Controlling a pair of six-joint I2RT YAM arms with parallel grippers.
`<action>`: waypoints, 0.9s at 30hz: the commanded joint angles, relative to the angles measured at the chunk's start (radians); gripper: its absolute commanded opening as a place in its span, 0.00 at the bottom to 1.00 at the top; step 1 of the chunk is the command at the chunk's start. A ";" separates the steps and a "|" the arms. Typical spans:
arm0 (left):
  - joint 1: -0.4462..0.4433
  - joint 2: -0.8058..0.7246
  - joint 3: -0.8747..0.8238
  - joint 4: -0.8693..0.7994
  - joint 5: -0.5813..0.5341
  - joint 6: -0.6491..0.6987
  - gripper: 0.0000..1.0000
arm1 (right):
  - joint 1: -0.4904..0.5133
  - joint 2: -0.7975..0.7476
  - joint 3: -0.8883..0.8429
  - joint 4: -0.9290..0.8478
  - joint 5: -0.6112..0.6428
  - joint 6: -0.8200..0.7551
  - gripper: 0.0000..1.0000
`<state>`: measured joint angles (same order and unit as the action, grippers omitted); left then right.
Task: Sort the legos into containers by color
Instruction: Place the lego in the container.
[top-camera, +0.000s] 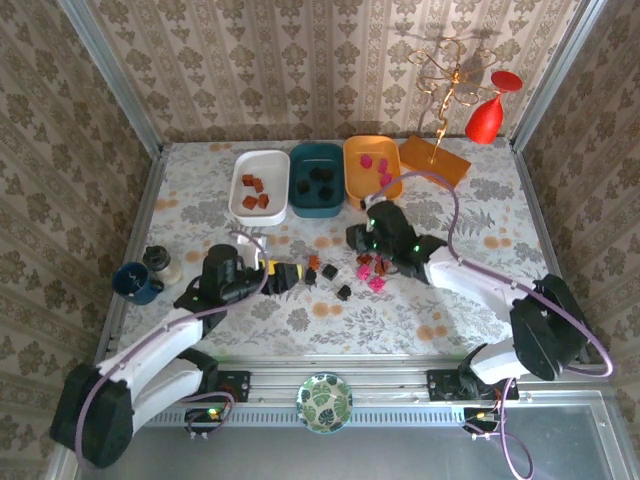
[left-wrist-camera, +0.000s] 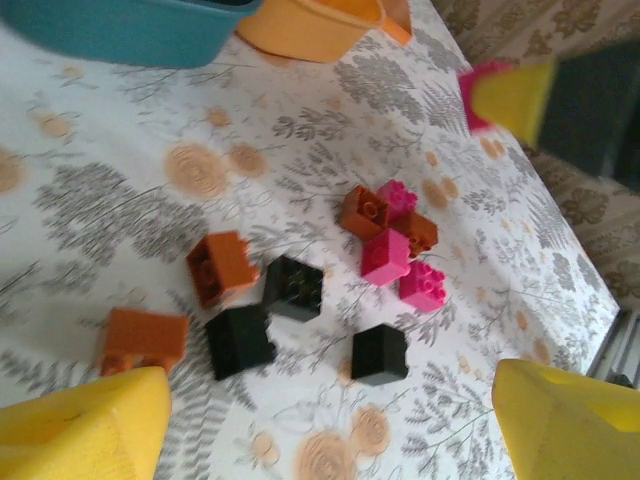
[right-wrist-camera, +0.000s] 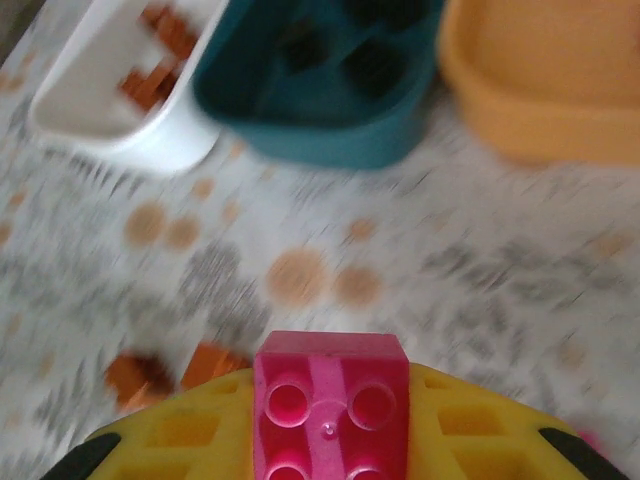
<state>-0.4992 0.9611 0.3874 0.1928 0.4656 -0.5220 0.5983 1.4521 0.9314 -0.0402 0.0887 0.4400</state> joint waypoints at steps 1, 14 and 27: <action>-0.022 0.090 0.103 0.083 0.014 0.051 0.85 | -0.092 0.110 0.121 0.062 -0.032 -0.027 0.32; -0.050 0.284 0.234 0.044 -0.052 0.175 0.84 | -0.271 0.740 0.769 -0.113 -0.029 0.000 0.42; -0.068 0.354 0.250 0.046 0.047 0.184 0.85 | -0.194 0.221 0.322 -0.123 -0.056 -0.148 0.73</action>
<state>-0.5625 1.2938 0.6498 0.2138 0.4450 -0.3683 0.3607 1.8484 1.3758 -0.1394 0.0269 0.3534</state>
